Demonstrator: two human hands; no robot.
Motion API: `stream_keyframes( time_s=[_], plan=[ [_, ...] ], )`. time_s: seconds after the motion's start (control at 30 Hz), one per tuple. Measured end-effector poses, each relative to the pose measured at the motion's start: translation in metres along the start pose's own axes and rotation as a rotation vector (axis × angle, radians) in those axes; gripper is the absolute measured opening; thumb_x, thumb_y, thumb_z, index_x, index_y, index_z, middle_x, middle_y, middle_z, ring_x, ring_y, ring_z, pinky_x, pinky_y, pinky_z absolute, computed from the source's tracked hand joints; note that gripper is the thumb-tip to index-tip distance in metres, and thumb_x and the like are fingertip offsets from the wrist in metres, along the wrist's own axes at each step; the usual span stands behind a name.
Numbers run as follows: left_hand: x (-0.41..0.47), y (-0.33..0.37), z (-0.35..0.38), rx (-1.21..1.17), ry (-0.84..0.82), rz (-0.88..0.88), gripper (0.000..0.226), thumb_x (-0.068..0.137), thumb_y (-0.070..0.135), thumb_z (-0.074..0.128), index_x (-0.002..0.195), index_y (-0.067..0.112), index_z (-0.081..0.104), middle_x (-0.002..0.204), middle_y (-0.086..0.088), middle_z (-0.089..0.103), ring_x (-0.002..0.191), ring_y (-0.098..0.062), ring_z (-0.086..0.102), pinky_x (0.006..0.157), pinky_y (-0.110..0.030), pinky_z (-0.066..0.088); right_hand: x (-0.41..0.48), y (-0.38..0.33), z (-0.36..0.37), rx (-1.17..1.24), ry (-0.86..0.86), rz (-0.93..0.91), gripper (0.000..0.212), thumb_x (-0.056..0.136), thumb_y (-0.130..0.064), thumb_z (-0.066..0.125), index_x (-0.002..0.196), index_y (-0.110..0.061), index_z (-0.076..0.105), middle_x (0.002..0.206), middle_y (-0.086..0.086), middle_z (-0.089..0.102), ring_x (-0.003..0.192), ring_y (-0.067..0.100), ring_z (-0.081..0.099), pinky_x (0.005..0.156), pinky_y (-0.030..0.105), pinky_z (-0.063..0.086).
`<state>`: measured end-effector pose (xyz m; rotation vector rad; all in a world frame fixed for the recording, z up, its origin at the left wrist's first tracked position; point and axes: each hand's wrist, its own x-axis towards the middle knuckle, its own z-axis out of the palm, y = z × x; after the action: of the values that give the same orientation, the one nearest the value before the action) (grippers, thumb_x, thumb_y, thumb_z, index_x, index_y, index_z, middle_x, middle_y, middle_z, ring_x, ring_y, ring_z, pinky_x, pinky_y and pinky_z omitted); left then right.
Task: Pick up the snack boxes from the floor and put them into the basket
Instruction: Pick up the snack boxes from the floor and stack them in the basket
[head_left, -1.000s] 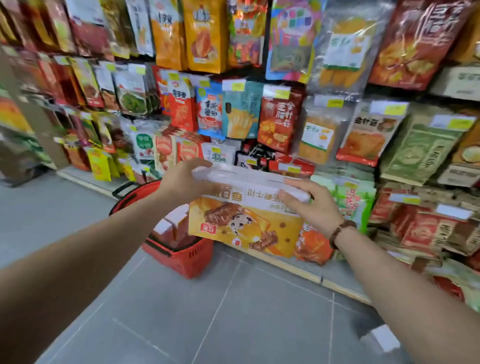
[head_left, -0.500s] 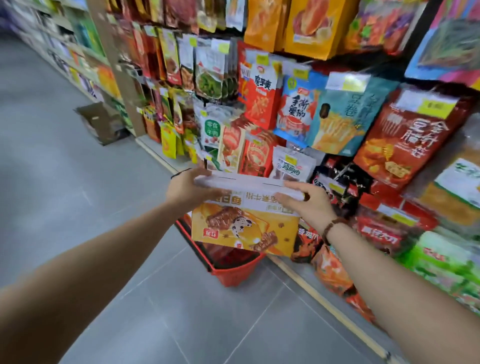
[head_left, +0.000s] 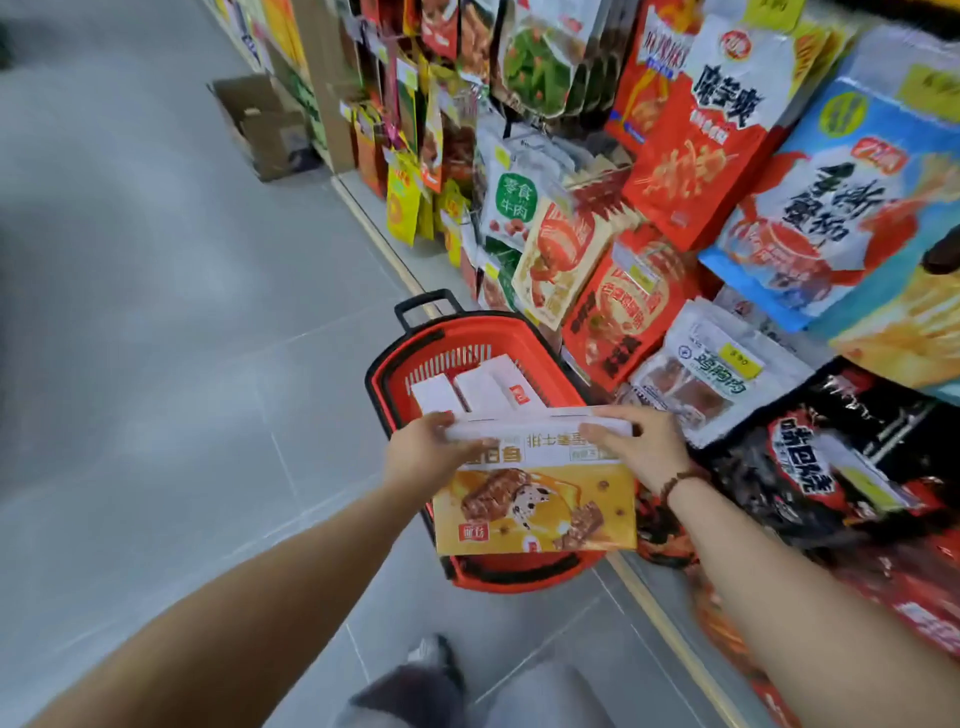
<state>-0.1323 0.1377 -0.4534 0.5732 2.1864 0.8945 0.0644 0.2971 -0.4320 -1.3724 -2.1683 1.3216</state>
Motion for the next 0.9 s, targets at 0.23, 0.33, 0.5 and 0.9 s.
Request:
stream_keyframes(
  time_s=[0.23,0.33,0.5,0.9],
  plan=[
    [0.055,-0.014,0.065,-0.007,0.064,-0.195,0.081,0.059,0.069,0.072,0.126,0.027,0.055,0.123,0.003,0.062,0.099,-0.017,0.063,0.075,-0.028,0.055,0.089,0.045,0.012,-0.068,-0.118,0.068,0.039,0.072,-0.033,0.079,0.105,-0.014,0.071,0.117,0.005,0.065,0.111,0.014,0.054,0.091,0.027,0.041],
    [0.078,-0.020,0.095,0.018,0.082,-0.271,0.081,0.059,0.071,0.069,0.127,0.030,0.054,0.123,0.004,0.062,0.103,-0.018,0.062,0.079,-0.030,0.055,0.125,0.080,0.021,-0.080,-0.193,0.102,0.041,0.074,-0.033,0.078,0.109,-0.014,0.069,0.122,0.006,0.063,0.116,0.019,0.054,0.087,0.024,0.040],
    [0.109,-0.051,0.149,-0.036,0.120,-0.394,0.080,0.062,0.065,0.072,0.130,0.026,0.053,0.129,0.000,0.059,0.110,-0.019,0.059,0.076,-0.024,0.046,0.179,0.136,0.043,-0.191,-0.314,0.098,0.042,0.073,-0.038,0.077,0.109,-0.017,0.070,0.123,0.004,0.063,0.119,0.022,0.054,0.095,0.032,0.043],
    [0.142,-0.142,0.244,0.178,0.150,-0.401,0.049,0.086,0.059,0.047,0.130,0.039,0.042,0.120,-0.017,0.049,0.113,-0.033,0.039,0.086,-0.036,0.041,0.210,0.242,0.119,-0.364,-0.408,-0.043,0.026,0.084,-0.028,0.068,0.109,-0.019,0.070,0.136,0.003,0.048,0.110,0.012,0.050,0.089,0.010,0.028]
  ],
)
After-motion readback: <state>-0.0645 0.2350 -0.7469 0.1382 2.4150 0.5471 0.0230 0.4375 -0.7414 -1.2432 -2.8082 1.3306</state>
